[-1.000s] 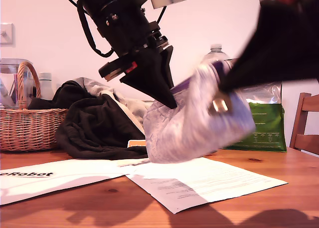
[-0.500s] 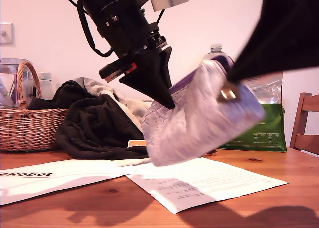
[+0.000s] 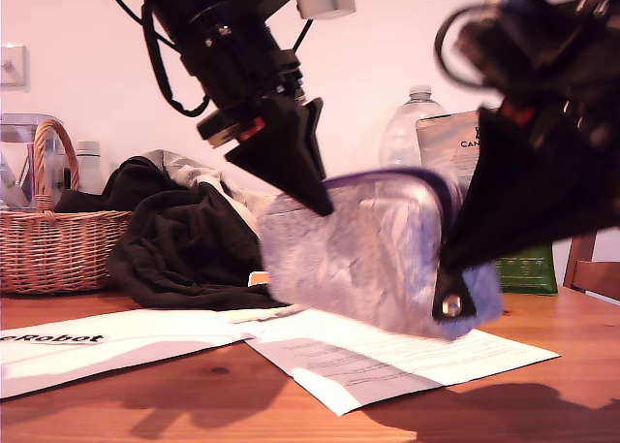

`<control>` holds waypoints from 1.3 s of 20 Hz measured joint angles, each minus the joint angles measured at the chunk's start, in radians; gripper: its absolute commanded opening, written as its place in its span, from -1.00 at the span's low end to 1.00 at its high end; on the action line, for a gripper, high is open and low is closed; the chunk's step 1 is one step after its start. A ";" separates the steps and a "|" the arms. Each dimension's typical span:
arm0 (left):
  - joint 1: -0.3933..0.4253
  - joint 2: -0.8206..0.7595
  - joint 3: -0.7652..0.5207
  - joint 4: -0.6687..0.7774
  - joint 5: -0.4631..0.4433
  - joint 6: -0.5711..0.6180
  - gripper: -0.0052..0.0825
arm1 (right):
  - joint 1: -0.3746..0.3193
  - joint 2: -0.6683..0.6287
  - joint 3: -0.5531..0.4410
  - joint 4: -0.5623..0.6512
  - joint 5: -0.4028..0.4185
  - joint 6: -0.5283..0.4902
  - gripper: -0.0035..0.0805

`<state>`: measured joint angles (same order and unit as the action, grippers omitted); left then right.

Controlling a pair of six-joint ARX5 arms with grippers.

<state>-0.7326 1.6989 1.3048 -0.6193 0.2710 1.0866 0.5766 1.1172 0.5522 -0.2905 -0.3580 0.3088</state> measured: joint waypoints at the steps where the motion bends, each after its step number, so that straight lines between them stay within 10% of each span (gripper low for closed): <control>1: 0.005 0.000 0.000 -0.017 -0.001 0.000 -0.91 | 0.000 0.009 0.000 0.000 -0.001 -0.014 -0.95; 14: 0.084 0.000 0.000 -0.155 0.053 -0.034 -0.24 | 0.000 0.039 0.000 0.058 -0.028 -0.041 -0.95; 26: -0.029 0.002 0.000 -0.028 0.193 -0.037 0.07 | 0.000 0.076 0.000 0.027 -0.028 -0.100 -0.95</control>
<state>-0.7616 1.7008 1.3048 -0.6476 0.4644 1.0500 0.5766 1.1934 0.5526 -0.2638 -0.3859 0.2092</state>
